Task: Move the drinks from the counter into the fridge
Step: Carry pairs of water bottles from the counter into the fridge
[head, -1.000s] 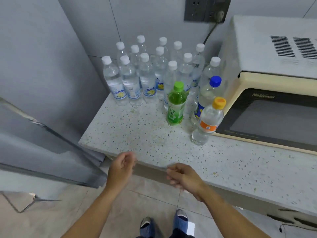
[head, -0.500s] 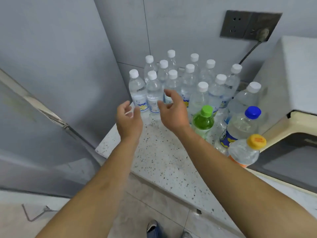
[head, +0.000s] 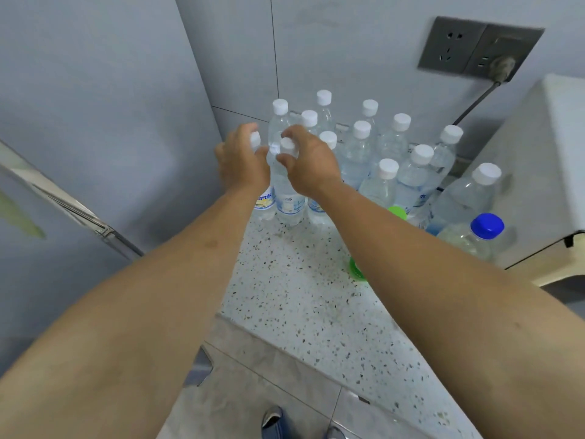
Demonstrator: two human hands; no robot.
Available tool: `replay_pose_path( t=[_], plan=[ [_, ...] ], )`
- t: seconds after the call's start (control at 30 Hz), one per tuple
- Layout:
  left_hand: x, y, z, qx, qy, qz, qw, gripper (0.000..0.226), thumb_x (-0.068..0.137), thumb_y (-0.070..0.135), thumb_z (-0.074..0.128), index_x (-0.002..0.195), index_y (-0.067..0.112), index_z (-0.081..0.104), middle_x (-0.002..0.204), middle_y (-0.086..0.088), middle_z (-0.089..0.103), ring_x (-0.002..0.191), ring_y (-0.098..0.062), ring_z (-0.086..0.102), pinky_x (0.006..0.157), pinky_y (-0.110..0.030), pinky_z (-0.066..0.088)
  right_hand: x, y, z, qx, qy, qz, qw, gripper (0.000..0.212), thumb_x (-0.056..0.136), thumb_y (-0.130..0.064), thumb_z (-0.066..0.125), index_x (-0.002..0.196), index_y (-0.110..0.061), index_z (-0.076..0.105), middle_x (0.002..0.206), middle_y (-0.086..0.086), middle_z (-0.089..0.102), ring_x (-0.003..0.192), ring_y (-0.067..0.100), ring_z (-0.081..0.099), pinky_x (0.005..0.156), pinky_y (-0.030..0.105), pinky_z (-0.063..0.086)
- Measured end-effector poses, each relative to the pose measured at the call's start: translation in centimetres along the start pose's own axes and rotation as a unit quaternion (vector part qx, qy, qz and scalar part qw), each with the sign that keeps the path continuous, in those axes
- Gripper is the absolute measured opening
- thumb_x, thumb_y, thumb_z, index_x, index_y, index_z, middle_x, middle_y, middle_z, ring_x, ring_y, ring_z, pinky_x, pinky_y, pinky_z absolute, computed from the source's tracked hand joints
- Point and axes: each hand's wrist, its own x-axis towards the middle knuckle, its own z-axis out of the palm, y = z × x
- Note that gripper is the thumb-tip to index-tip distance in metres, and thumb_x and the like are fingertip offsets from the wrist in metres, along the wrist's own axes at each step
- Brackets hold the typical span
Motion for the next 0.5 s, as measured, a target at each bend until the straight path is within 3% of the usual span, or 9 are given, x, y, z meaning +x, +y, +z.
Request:
replay_pose_path(
  t=[0.1,0.2,0.33,0.5],
  plan=[
    [-1.3,0.1,-0.4,-0.027,0.019,-0.004,0.999,0.034,0.094,0.021,0.060,0.128,0.024,0.059,0.126,0.000,0.060,0.117,-0.029,0.045,0.082,-0.024,0.031,-1.4,0.5,0.1,0.013,0.023,0.005,1.000,0.034,0.094,-0.028,0.063,0.126,-0.024,0.052,0.121,0.000,0.063,0.097,0.023,0.057,0.077,0.034,0.047],
    [-3.4,0.2,-1.0,-0.058,0.041,-0.002,0.997,0.039,0.092,0.017,0.062,0.131,0.022,0.060,0.128,0.001,0.061,0.117,-0.028,0.046,0.083,-0.022,0.031,-3.3,0.7,0.1,0.034,0.055,0.008,0.998,0.031,0.092,-0.025,0.066,0.121,-0.022,0.056,0.113,0.000,0.066,0.088,0.021,0.054,0.071,0.032,0.043],
    [-6.8,-0.3,-2.4,-0.125,0.052,0.015,0.991,0.051,0.089,0.008,0.066,0.137,0.020,0.055,0.121,0.001,0.062,0.112,-0.028,0.048,0.087,-0.021,0.036,-6.7,1.2,-0.2,0.082,0.084,0.022,0.993,0.029,0.089,-0.016,0.068,0.117,-0.019,0.059,0.105,0.004,0.064,0.083,0.020,0.055,0.075,0.034,0.047],
    [-10.3,-1.0,-4.3,-0.152,0.048,0.034,0.987,0.054,0.088,0.011,0.069,0.138,0.023,0.053,0.111,-0.001,0.059,0.101,-0.021,0.054,0.077,0.002,0.034,-10.9,1.8,-1.2,0.141,0.108,0.032,0.984,0.027,0.091,-0.016,0.067,0.116,-0.018,0.059,0.098,-0.001,0.061,0.078,0.014,0.050,0.075,0.029,0.044]
  ],
)
